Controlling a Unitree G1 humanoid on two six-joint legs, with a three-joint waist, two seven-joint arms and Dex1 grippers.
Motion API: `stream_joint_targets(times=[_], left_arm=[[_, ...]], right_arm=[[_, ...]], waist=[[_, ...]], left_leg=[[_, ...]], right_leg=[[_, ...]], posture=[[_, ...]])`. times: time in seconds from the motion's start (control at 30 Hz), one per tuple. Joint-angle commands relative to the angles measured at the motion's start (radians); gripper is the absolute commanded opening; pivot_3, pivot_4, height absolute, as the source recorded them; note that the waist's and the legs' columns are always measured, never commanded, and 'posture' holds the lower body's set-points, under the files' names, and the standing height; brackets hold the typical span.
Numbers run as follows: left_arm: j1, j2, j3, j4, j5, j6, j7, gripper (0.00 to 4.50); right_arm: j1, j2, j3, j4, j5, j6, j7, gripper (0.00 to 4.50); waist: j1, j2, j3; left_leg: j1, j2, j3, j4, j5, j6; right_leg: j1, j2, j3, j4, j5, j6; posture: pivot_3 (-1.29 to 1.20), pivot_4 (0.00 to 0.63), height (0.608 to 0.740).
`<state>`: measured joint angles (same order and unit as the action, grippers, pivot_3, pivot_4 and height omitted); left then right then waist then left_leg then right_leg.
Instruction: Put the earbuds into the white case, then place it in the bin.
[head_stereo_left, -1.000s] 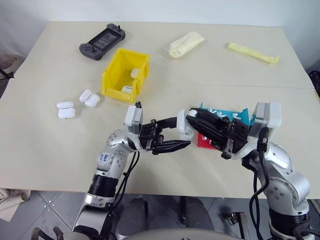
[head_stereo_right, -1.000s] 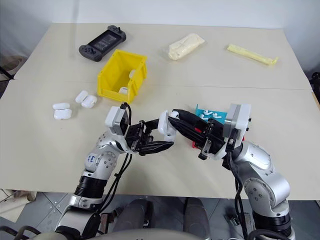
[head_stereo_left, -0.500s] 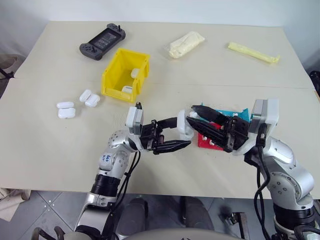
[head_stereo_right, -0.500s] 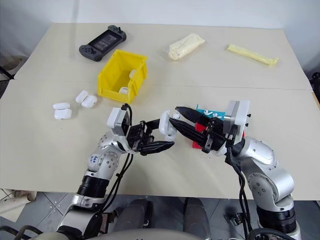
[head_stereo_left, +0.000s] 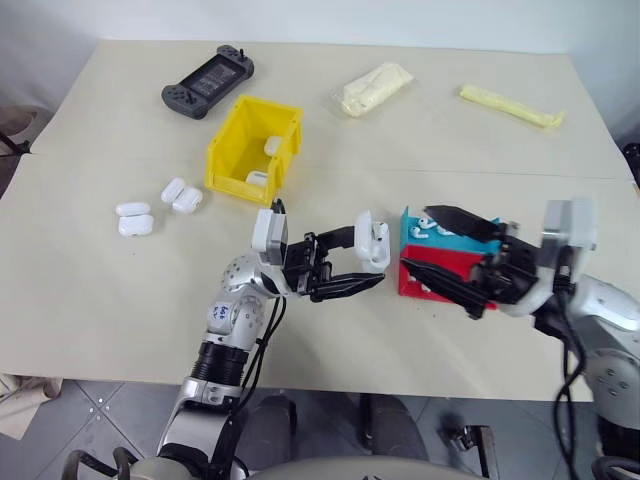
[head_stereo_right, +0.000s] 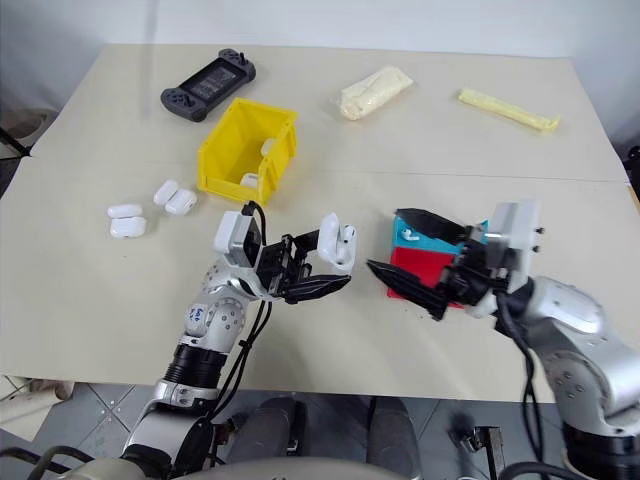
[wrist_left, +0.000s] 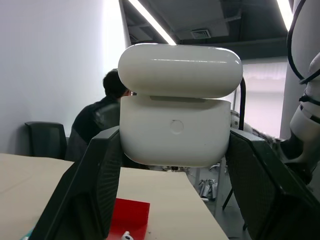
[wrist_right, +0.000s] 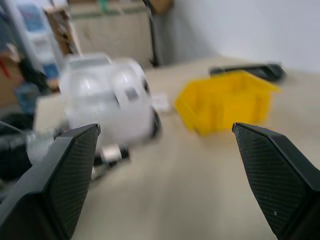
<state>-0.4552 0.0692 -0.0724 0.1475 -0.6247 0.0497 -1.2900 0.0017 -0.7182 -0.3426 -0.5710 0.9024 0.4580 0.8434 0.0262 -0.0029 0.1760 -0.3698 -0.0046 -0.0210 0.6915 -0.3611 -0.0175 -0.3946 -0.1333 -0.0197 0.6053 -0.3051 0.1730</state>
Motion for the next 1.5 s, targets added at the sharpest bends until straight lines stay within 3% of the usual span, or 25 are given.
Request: stream_joint_targets(times=[0.03,0.27,0.5,0.73,0.97,1.13,1.5], left_arm=[[0.015,0.026,0.011,0.009,0.018,-0.041,-0.026,2.75],[0.054,0.074,0.025,-0.002,0.029,-0.067,-0.028,2.75],[0.072,0.088,0.046,-0.014,0.041,-0.106,0.006,2.75],[0.065,0.081,0.05,0.007,0.048,-0.141,0.019,2.75],[0.046,0.066,0.047,0.025,0.055,-0.162,0.024,2.75],[0.052,0.052,0.044,0.016,0.061,-0.173,0.033,2.75],[0.07,0.041,0.045,-0.004,0.065,-0.191,0.065,2.75]], right_arm=[[0.133,-0.082,-0.16,0.101,-0.11,-0.098,0.146,4.44],[0.213,-0.138,-0.266,0.458,-0.307,-0.343,0.309,4.44],[0.068,-0.187,-0.218,0.722,-0.409,-0.488,0.343,4.44],[-0.246,-0.267,-0.008,0.71,-0.42,-0.264,0.355,4.44],[-0.705,-0.295,0.361,0.97,-0.741,-0.118,0.324,4.44],[-0.835,-0.269,0.532,1.097,-0.887,-0.118,0.393,4.44],[-0.994,-0.163,0.696,1.245,-1.06,-0.172,0.481,4.44]], waist=[[0.0,0.0,0.0],[-0.002,0.0,0.0],[-0.007,0.001,0.0],[-0.013,0.002,0.001],[-0.007,0.004,0.001],[-0.005,0.003,0.001],[-0.03,0.004,0.001]], left_leg=[[0.001,0.0,0.0,0.0,0.0,0.0],[0.003,0.0,0.002,0.0,-0.001,0.001],[0.003,0.0,0.003,0.0,0.0,0.001],[0.003,0.001,0.003,0.001,0.0,0.0],[0.0,0.001,0.002,0.003,0.0,0.0],[-0.002,0.0,0.002,0.001,0.0,0.0],[-0.002,0.001,0.002,0.002,0.0,0.0]], right_leg=[[0.0,0.0,0.0,0.0,0.0,0.0],[0.002,0.0,0.002,-0.001,0.001,0.001],[0.002,0.0,0.002,-0.001,0.001,0.002],[0.001,0.0,0.002,-0.001,0.001,0.001],[0.0,-0.001,0.001,-0.002,0.002,0.001],[0.0,-0.001,-0.001,-0.005,0.002,0.001],[-0.001,-0.001,-0.001,-0.004,0.002,0.002]], posture=[[0.0,0.15,0.74],[0.0,0.15,0.74],[0.0,0.15,0.74],[0.0,0.15,0.74],[0.0,0.15,0.74],[0.0,0.15,0.74],[0.0,0.15,0.74]])
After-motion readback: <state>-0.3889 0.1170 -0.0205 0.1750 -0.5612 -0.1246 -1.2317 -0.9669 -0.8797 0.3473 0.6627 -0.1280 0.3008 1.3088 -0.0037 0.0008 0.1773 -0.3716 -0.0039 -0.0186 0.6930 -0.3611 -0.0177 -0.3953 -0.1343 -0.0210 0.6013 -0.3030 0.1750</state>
